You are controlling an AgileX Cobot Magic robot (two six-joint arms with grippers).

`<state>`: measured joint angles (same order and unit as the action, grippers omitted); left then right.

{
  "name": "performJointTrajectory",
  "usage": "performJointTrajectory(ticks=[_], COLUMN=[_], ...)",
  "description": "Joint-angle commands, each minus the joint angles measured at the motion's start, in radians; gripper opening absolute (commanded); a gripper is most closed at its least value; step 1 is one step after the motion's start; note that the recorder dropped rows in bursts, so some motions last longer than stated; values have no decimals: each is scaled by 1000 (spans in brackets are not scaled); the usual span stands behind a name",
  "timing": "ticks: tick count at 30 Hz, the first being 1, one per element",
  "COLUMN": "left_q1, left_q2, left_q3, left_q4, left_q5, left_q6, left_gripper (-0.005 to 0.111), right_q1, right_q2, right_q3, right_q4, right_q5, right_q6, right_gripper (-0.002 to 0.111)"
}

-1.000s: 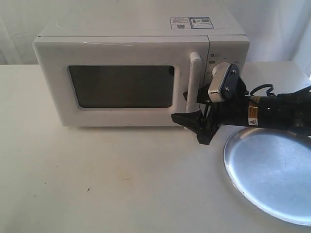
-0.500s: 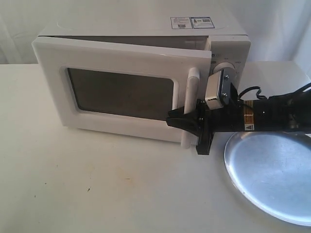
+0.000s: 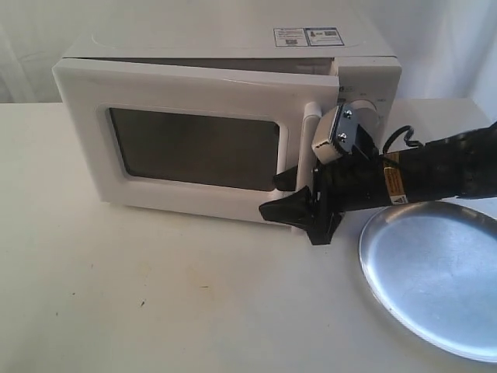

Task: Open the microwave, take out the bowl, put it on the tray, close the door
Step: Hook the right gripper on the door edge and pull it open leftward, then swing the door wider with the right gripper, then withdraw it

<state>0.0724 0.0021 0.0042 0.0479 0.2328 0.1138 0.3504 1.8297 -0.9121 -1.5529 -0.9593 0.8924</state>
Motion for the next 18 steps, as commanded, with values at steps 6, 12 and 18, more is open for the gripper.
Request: performJointTrajectory(ticks=[6,12,18], left_q1=[-4,-4,-4], left_q2=[-2,-2,-2], left_q3=[-4,-4,-4], left_q4=[-3,-3,-3], left_q5=[0,0,0], left_q6=[-5,-5,-5], left_gripper=[0,0,0], right_q1=[8,8,8], right_q2=[-143,-231,-322], right_q3=[-1,-1,6], right_q4=[-191,-191,-191], right_q5=[-239,-211,56], right_q6=[486,515,567], right_gripper=[58,51,43])
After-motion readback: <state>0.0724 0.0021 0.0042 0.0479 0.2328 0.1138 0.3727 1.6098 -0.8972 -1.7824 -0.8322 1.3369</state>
